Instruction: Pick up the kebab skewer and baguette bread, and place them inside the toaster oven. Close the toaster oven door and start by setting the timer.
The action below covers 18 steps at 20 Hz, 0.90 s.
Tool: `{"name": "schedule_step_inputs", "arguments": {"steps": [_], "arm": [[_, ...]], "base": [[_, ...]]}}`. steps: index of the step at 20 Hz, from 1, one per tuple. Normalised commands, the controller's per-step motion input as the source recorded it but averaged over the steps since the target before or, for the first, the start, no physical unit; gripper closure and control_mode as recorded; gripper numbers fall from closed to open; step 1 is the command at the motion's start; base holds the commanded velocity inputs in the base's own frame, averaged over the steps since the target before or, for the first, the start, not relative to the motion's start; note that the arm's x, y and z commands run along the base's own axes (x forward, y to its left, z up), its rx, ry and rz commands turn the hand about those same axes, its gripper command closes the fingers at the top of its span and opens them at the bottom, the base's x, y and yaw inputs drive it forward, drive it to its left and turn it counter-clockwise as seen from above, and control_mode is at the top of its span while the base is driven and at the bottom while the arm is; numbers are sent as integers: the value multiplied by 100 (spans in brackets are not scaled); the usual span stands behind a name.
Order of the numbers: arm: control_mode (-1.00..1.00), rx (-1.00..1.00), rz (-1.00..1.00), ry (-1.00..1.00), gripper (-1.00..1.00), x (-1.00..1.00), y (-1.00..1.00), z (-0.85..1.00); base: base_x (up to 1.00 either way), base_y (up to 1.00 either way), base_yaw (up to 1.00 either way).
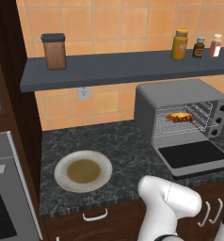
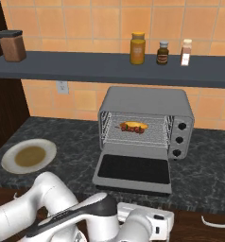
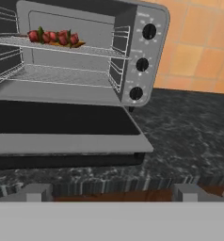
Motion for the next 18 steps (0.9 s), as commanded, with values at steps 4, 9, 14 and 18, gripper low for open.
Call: {"name": "schedule_step_inputs", "arguments": {"steps": [4,9,14,18], "arm": [[-100,-7,0,4,-100,23,0,-6],[-100,0,0,0,-100,21,0,0],[-100,3,0,0,-100,17,0,-5],[-100,13,0,0,-100,30,0,-11]], "base": [[0,0,0],[0,0,0],[0,0,0],[0,0,0]]}}
